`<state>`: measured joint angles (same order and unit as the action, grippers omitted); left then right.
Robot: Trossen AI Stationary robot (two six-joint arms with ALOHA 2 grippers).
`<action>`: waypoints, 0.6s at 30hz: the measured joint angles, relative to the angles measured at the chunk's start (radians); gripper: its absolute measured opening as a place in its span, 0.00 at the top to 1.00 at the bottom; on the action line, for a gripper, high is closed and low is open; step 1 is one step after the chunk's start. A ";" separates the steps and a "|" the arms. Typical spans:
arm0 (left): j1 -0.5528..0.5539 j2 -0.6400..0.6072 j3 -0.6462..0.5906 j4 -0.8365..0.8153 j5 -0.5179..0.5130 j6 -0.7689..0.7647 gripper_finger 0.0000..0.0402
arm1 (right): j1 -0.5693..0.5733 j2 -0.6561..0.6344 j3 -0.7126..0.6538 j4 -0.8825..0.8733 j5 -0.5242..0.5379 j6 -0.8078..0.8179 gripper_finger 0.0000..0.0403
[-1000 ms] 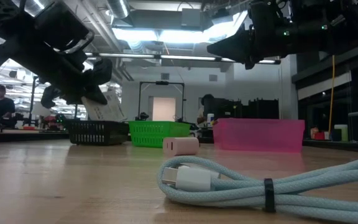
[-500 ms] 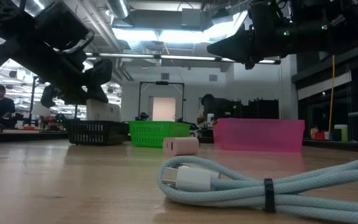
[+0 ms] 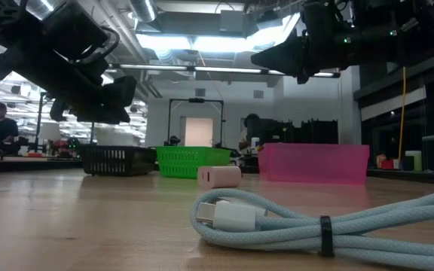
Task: Pick and place items into bin
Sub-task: Stack the white box on top of the white box, then put the white charger adapter into the green bin
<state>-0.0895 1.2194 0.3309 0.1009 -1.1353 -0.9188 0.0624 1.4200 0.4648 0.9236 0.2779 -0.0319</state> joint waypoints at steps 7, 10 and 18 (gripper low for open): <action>0.000 0.000 0.000 0.000 0.001 0.024 0.71 | 0.000 0.000 0.000 0.000 0.000 0.000 1.00; 0.000 0.000 0.000 0.001 0.005 0.024 0.71 | 0.000 0.000 0.000 0.000 0.000 0.000 1.00; -0.001 0.000 0.039 0.007 0.093 0.176 0.71 | 0.000 0.000 0.000 -0.001 0.000 0.000 1.00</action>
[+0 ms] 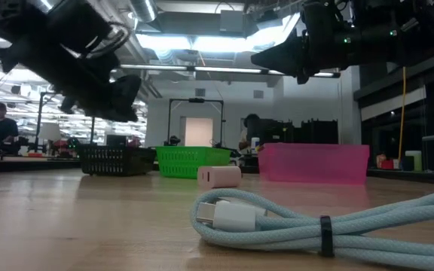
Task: Pick and place items into bin
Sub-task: Put the white charger adapter into the green bin
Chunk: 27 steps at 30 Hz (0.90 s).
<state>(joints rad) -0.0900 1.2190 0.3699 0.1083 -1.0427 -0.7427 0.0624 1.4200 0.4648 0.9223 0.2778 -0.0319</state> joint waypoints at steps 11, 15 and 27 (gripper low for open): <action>-0.029 0.000 0.176 0.002 0.273 0.419 0.71 | 0.000 0.000 0.000 -0.021 0.000 -0.001 1.00; -0.067 0.000 0.211 0.003 0.389 0.516 0.71 | 0.000 0.000 0.000 -0.022 0.000 0.000 1.00; -0.152 0.035 0.215 0.115 0.568 0.521 0.71 | 0.000 0.000 0.000 -0.024 -0.010 -0.003 0.98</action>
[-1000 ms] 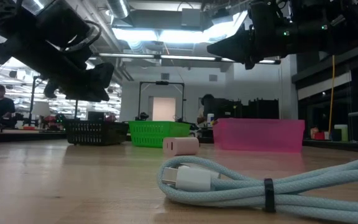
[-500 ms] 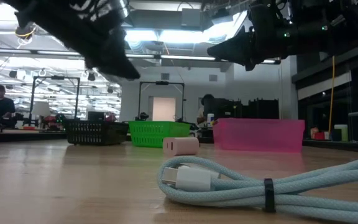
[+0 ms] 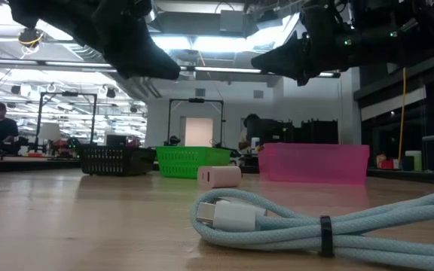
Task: Pick and place items into bin
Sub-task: Put the white charger adapter into the green bin
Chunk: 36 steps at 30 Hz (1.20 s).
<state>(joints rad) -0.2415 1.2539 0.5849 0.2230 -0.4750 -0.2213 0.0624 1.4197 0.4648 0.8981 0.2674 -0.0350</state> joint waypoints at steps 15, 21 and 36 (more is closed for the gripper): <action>-0.025 0.283 0.048 0.278 0.080 0.028 0.55 | 0.001 0.000 0.000 -0.032 -0.009 -0.004 0.65; -0.025 0.385 0.125 0.248 0.084 0.001 0.48 | 0.001 0.000 0.000 -0.038 -0.009 0.000 0.59; 0.002 0.520 0.195 0.140 0.074 -0.109 0.41 | 0.001 0.000 0.000 -0.038 -0.009 0.001 0.58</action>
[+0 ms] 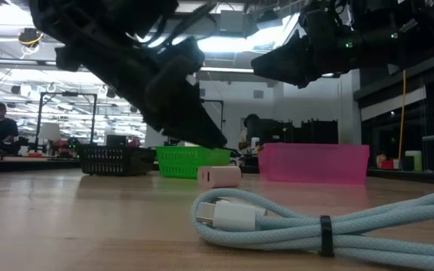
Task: Pick and place items into bin
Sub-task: Put the white charger adapter into the green bin
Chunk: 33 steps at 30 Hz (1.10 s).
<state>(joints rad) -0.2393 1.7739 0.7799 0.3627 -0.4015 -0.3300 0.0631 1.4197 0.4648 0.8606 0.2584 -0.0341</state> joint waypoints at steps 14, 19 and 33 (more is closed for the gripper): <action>0.043 0.093 -0.001 0.003 -0.030 -0.071 0.41 | 0.000 0.000 0.000 0.004 0.000 0.000 0.58; 0.056 0.119 -0.001 0.007 0.028 -0.078 0.41 | 0.000 0.000 0.000 0.003 0.000 -0.001 0.58; 0.059 0.133 -0.001 0.060 0.001 0.064 0.41 | 0.000 0.000 0.000 0.002 0.000 -0.001 0.58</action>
<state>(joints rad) -0.1806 1.9064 0.7792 0.4225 -0.4006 -0.2661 0.0628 1.4197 0.4648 0.8624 0.2588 -0.0353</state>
